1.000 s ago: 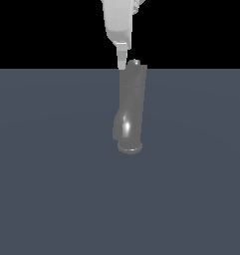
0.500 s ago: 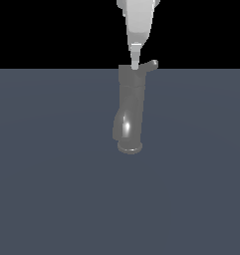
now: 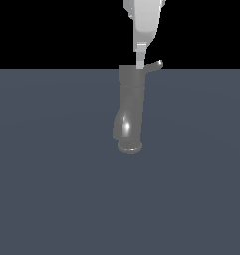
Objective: Turn on the faucet by rotating a designated handle.
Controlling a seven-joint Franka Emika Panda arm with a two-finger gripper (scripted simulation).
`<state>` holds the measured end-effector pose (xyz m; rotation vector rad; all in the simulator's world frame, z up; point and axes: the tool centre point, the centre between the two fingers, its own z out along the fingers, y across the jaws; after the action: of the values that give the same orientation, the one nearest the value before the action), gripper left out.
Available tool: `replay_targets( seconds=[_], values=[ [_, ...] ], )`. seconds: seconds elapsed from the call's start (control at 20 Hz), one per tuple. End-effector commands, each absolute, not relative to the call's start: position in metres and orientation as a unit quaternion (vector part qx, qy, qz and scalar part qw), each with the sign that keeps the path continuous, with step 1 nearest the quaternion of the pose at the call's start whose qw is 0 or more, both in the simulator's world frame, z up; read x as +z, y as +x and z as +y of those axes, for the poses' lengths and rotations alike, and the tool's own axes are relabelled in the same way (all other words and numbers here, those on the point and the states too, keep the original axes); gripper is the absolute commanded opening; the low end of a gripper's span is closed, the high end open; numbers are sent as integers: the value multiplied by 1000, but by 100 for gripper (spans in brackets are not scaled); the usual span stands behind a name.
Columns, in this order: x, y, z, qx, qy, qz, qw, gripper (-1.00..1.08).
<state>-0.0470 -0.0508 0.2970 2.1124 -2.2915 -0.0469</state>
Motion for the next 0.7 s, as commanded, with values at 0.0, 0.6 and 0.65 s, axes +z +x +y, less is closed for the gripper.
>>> replay_targets(
  seconds=[0.0,0.6,0.65],
  values=[
    [297,-27,-73,-4,667,-745,2,-100],
    [297,4,-116,-1,649,-761,0,-100],
    [297,7,-119,0,647,-762,0,-100]
  ],
)
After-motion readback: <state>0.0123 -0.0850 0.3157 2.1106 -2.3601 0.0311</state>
